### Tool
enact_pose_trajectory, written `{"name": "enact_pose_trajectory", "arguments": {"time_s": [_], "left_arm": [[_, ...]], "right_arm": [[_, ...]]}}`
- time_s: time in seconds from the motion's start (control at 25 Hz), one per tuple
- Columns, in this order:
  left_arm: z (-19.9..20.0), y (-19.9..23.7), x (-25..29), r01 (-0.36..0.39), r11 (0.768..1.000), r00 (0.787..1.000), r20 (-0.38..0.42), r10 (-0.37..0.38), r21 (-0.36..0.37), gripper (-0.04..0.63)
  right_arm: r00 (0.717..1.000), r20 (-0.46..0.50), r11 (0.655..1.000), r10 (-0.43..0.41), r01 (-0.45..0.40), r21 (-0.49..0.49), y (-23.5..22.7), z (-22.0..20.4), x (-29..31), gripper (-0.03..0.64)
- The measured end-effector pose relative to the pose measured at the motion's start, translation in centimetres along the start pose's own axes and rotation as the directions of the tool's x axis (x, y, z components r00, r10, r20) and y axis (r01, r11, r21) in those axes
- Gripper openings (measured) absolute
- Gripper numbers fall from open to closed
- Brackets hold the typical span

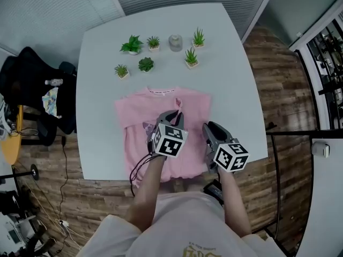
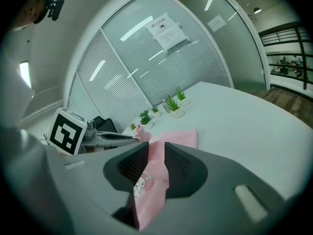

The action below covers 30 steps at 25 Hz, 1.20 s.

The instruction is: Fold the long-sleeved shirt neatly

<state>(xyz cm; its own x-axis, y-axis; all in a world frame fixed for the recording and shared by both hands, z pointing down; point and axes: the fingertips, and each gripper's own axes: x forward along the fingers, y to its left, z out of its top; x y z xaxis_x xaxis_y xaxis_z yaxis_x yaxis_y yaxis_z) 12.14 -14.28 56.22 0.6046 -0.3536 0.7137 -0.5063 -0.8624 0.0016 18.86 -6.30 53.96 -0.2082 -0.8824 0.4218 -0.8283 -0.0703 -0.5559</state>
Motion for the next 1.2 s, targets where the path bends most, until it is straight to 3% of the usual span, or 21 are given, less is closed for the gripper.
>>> {"name": "enact_pose_trajectory", "arguments": {"time_s": [0.12,0.24,0.4,0.6,0.88,1.2], "left_arm": [[-0.3,-1.0,1.2,0.009,1.000,1.000,-0.019,-0.009,0.023,0.044],[-0.9,-1.9,2.4,0.038,0.999,0.999,-0.015,-0.038,-0.003,0.060],[-1.2,-3.3,3.5,0.112,0.991,0.994,-0.006,-0.112,-0.072,0.150],[-0.3,-4.1,2.4,0.145,0.986,0.989,0.016,-0.144,-0.084,0.220],[-1.1,-2.1,-1.8,0.114,0.983,0.992,0.060,-0.107,-0.145,0.238],[-5.3,0.0,-6.6,0.075,0.973,0.995,0.075,-0.060,-0.218,0.238]], "right_arm": [[1.000,-0.014,1.000,0.006,-0.006,-0.002,-0.7,-0.2,0.0,0.104],[1.000,-0.024,1.000,0.018,-0.018,0.007,-1.1,-0.4,0.0,0.104],[0.999,-0.032,0.999,0.037,-0.037,0.009,-1.0,-0.5,-0.2,0.106],[0.998,-0.031,0.999,0.046,-0.045,0.012,-1.3,-0.6,-0.7,0.106],[0.995,-0.062,0.996,0.080,-0.082,-0.025,-0.4,-1.9,-0.9,0.112],[0.996,-0.058,0.996,0.069,-0.073,-0.058,2.0,-3.8,-2.1,0.112]]}}
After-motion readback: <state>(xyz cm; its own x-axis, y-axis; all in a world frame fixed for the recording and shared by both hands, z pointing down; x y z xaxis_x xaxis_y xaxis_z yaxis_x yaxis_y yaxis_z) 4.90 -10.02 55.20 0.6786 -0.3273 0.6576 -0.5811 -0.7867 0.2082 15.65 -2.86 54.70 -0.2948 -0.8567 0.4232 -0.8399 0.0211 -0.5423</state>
